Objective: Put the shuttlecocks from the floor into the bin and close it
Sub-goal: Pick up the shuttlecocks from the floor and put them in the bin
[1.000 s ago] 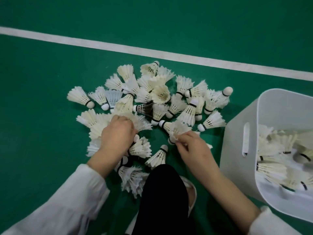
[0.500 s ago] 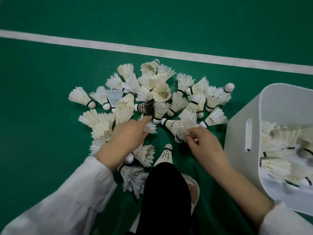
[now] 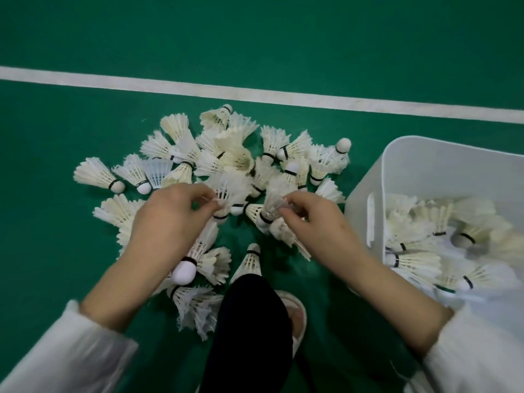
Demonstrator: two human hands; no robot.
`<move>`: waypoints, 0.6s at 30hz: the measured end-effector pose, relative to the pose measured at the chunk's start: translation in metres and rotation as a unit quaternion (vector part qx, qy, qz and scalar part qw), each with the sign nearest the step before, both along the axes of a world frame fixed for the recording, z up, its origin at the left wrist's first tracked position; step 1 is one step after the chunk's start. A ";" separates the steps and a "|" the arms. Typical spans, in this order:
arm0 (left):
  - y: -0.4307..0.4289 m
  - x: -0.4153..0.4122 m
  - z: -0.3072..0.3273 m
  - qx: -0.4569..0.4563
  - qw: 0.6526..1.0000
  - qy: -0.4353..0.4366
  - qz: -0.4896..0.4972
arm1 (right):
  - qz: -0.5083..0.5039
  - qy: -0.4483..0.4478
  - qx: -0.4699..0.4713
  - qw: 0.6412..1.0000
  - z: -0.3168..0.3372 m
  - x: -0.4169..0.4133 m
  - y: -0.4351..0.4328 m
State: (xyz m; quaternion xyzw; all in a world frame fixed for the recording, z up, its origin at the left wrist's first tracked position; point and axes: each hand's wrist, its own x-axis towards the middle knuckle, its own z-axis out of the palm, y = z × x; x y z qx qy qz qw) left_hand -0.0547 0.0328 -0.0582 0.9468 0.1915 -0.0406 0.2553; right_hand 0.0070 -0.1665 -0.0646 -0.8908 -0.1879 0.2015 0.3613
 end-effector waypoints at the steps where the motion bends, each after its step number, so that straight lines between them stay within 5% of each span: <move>1: -0.008 0.000 0.005 -0.006 1.000 -0.030 0.002 | -0.001 0.008 0.012 1.000 0.010 0.004 -0.003; 6: -0.060 0.010 0.024 -0.065 0.990 -0.117 -0.043 | 0.019 -0.007 0.002 1.000 0.078 0.027 -0.050; 10: -0.093 0.019 0.035 -0.067 0.983 -0.136 -0.101 | -0.072 -0.048 -0.006 0.996 0.115 0.038 -0.125; 14: -0.110 0.021 0.037 -0.073 0.980 -0.121 -0.139 | -0.179 0.002 -0.062 0.982 0.100 0.033 -0.197; 18: -0.118 0.020 0.031 -0.062 0.977 -0.093 -0.183 | -0.177 0.093 -0.114 0.973 0.057 0.019 -0.226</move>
